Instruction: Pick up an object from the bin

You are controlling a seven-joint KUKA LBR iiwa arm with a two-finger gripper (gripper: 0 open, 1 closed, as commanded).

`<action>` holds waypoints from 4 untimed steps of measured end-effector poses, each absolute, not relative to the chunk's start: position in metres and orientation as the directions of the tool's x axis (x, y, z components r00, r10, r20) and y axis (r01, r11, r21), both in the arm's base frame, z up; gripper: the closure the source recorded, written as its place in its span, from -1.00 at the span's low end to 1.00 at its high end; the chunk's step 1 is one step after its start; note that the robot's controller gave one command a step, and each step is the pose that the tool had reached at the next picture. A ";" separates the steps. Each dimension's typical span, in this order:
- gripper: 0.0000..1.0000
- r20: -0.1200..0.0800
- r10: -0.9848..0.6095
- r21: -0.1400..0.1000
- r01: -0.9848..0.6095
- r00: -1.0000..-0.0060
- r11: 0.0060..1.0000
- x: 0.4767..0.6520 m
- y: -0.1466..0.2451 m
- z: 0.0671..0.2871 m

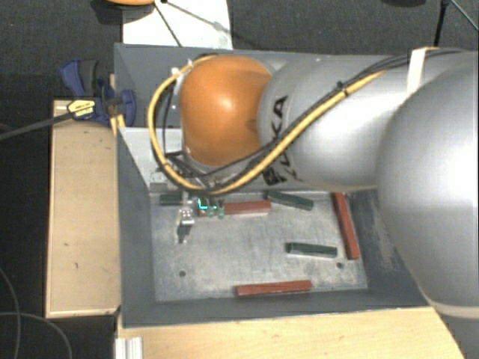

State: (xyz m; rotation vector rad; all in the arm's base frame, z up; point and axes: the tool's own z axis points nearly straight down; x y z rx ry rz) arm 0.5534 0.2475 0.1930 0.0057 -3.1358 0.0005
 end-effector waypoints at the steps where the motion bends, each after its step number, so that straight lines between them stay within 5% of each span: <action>1: -1.00 -0.002 0.002 0.002 0.002 -1.000 1.000 0.556 0.246 0.198; 2: -1.00 -0.007 0.012 0.004 0.012 -1.000 1.000 0.584 0.252 0.106; 3: -1.00 -0.004 0.151 -0.001 0.151 -0.989 0.989 0.589 0.187 0.071; 4: -1.00 0.004 0.037 0.000 0.037 -0.999 0.999 0.579 0.155 0.096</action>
Offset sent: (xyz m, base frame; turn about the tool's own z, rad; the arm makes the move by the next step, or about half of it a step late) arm 0.0372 0.0048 -0.1230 0.0159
